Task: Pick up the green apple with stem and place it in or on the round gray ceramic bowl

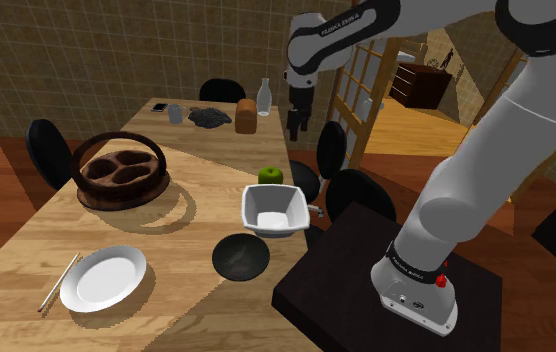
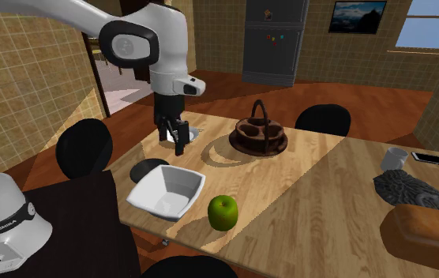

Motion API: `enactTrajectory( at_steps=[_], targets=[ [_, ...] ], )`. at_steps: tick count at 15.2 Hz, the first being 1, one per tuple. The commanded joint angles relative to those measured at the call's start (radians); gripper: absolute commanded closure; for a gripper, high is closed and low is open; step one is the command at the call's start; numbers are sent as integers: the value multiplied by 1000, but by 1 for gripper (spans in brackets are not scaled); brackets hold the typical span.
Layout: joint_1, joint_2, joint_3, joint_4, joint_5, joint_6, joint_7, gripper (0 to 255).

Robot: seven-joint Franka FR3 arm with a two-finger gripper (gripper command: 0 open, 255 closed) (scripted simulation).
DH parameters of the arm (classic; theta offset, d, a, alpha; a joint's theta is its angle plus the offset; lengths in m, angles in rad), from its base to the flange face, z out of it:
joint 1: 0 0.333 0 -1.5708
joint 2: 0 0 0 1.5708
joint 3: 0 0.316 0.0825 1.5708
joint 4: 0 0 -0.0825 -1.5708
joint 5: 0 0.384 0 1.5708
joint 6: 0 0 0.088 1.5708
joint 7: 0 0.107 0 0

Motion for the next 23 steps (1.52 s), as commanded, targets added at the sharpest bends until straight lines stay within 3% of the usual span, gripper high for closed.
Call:
enactTrajectory(
  at_steps=[1,9,17,23],
  targets=[
    [-4,79,-15,27,11,46,-40,0],
    [-28,400,-23,211,82,150,-173,0],
    [-78,720,6,475,135,175,-270,0],
    [-83,763,13,452,144,239,-276,0]
  ],
)
